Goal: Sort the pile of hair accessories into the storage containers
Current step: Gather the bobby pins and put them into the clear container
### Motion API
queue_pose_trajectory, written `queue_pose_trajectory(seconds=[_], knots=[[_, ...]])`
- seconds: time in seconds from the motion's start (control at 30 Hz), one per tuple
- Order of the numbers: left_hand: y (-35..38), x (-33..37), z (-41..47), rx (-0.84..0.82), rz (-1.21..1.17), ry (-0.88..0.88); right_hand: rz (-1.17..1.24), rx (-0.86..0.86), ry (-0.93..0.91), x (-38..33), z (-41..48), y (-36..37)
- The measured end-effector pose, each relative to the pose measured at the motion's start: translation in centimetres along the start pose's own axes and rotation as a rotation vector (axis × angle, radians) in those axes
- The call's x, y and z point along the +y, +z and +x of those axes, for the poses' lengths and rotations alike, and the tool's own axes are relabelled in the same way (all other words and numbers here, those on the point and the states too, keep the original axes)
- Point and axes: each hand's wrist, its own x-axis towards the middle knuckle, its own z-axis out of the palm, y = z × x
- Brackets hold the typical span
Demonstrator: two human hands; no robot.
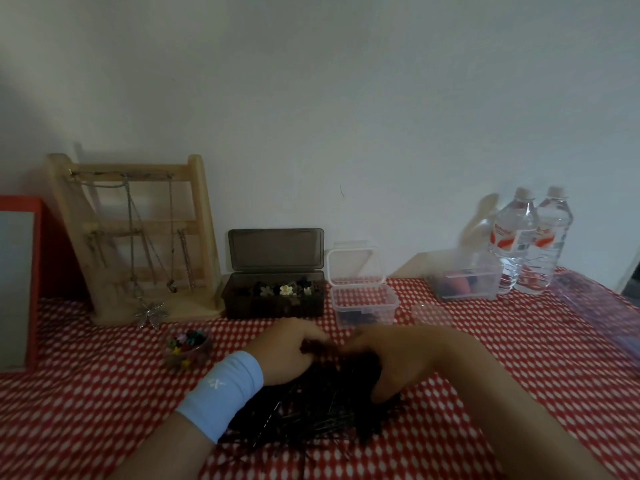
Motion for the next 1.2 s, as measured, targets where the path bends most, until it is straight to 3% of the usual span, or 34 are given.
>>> queue_pose_trajectory(seconds=[0.17, 0.33, 0.73, 1.0, 1.2], knots=[[0.6, 1.1, 0.0, 0.022, -0.231, -0.022, 0.051, 0.123, 0.03, 0.7, 0.2, 0.8], [0.7, 2.3, -0.3, -0.06, 0.055, -0.012, -0.014, 0.22, 0.062, 0.8, 0.4, 1.3], [0.0, 1.3, -0.3, -0.058, -0.125, -0.012, 0.004, 0.237, 0.06, 0.7, -0.9, 0.9], [-0.5, 1.4, -0.4, -0.119, -0.013, 0.026, 0.041, 0.351, 0.071, 1.7, -2.1, -0.4], [-1.9, 1.6, -0.3, -0.242, 0.091, -0.044, 0.155, 0.488, 0.022, 1.2, -1.9, -0.2]])
